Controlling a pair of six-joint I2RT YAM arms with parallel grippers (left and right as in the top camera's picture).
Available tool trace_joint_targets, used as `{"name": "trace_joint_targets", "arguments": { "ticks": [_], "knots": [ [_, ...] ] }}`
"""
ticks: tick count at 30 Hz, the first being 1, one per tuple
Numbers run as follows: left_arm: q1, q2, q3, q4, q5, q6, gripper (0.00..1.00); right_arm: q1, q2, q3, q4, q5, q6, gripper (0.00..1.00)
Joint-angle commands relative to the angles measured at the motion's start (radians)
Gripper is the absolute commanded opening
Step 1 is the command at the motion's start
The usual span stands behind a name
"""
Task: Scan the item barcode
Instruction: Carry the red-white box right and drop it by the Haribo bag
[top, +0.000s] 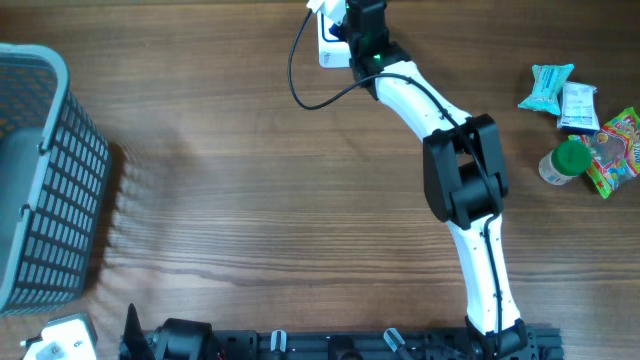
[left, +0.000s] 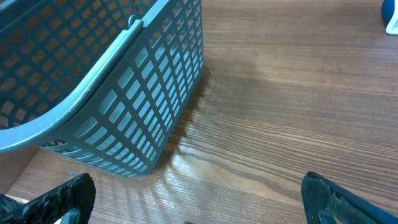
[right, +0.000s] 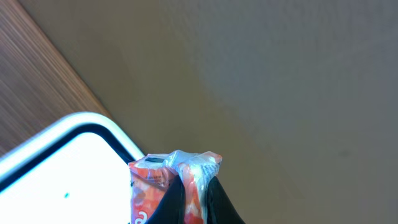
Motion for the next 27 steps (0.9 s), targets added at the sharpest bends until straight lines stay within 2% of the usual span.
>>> {"name": "trace_joint_targets", "arguments": {
  "ticks": [1,6,9,11,13,16,19,22,25,26,27],
  "knots": [
    [0.003,-0.010,-0.002,0.002,0.005,-0.009,1.00,0.046,-0.010,0.016,0.014,0.117,-0.125,0.04],
    [0.003,-0.010,-0.002,0.002,0.005,-0.009,1.00,0.093,-0.010,0.012,0.016,0.116,-0.029,0.04],
    [0.003,-0.010,-0.002,0.002,0.005,-0.009,1.00,0.110,-0.038,0.012,0.018,0.242,-0.030,0.04],
    [0.003,-0.010,-0.002,0.002,0.005,-0.009,1.00,0.113,-0.097,0.012,-0.040,0.349,-0.031,0.04],
    [0.003,-0.010,-0.002,0.002,0.005,-0.009,1.00,0.102,-0.192,0.012,-0.189,0.447,-0.012,0.04],
    [0.003,-0.010,-0.002,0.002,0.005,-0.009,1.00,0.038,-0.327,0.012,-0.353,0.605,0.106,0.04],
    [0.003,-0.010,-0.002,0.002,0.005,-0.009,1.00,-0.120,-0.441,0.012,-0.543,0.796,0.370,0.04],
    [0.003,-0.010,-0.002,0.002,0.005,-0.009,1.00,-0.291,-0.457,0.011,-0.780,0.840,0.659,0.04],
    [0.003,-0.010,-0.002,0.002,0.005,-0.009,1.00,-0.479,-0.453,-0.026,-1.054,0.685,1.007,0.04],
    [0.003,-0.010,-0.002,0.002,0.005,-0.009,1.00,-0.582,-0.449,-0.060,-1.131,0.539,1.131,0.04],
    [0.003,-0.010,-0.002,0.002,0.005,-0.009,1.00,-0.637,-0.448,-0.084,-1.146,0.450,1.164,0.04]
  ]
}}
